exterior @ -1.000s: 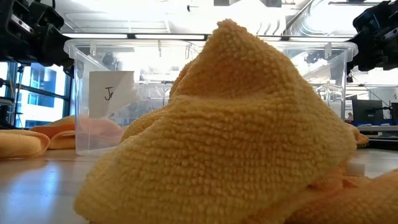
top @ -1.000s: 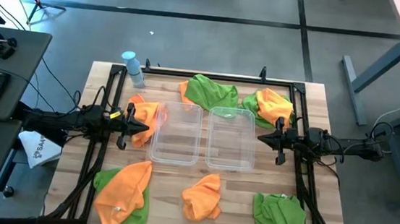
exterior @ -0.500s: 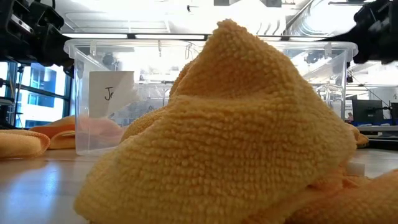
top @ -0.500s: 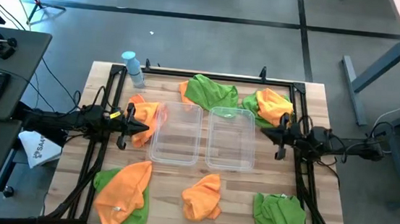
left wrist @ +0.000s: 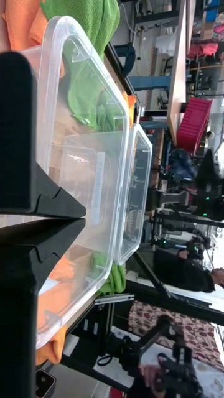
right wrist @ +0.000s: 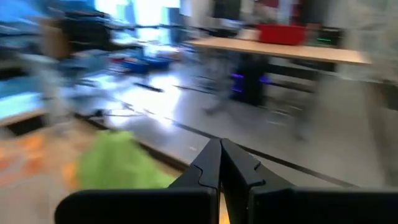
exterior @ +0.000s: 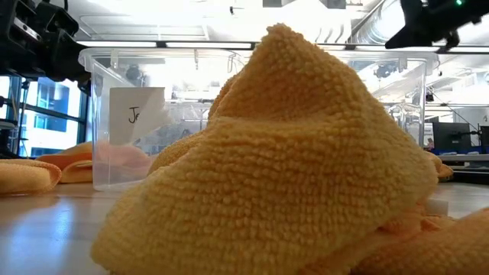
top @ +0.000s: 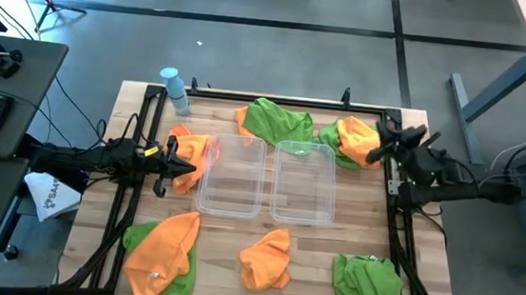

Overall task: Sort microfiber towel by color & place in baskets
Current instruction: Put the orange towel into the right transparent bin

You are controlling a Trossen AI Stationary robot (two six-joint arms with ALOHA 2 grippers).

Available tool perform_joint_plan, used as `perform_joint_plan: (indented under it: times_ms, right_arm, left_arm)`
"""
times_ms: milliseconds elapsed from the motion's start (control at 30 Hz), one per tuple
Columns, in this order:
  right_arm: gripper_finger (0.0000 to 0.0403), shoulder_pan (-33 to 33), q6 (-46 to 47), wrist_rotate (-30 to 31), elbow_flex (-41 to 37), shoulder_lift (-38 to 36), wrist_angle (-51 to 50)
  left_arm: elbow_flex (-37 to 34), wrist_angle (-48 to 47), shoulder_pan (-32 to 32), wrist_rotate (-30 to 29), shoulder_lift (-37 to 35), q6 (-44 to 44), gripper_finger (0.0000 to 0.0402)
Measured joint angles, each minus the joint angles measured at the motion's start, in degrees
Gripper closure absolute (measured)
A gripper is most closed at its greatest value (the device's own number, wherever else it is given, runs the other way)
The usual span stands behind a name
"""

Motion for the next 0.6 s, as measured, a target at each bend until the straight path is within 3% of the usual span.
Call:
perform_joint_plan:
  times_ms: [67, 333, 433, 600]
  right_arm:
    - [0.0403, -1.4, 3.5, 0.4, 5.2, 3.8, -6.4]
    - [0.0403, -12.9, 19.3, -7.2, 24.9, 16.6, -37.2]
    - [0.0403, -19.0, 19.9, -13.6, 29.1, 19.8, -43.7]
    - [0.0403, -28.4, 15.1, -29.3, 30.5, 23.1, -45.2]
  left_arm:
    - [0.0, 0.0, 0.0, 0.0, 0.0, 0.0, 0.0401]
    - [0.0, 0.0, 0.0, 0.0, 0.0, 0.0, 0.0401]
    - [0.0, 0.0, 0.0, 0.0, 0.0, 0.0, 0.0401]
    - [0.0, 0.0, 0.0, 0.0, 0.0, 0.0, 0.0401]
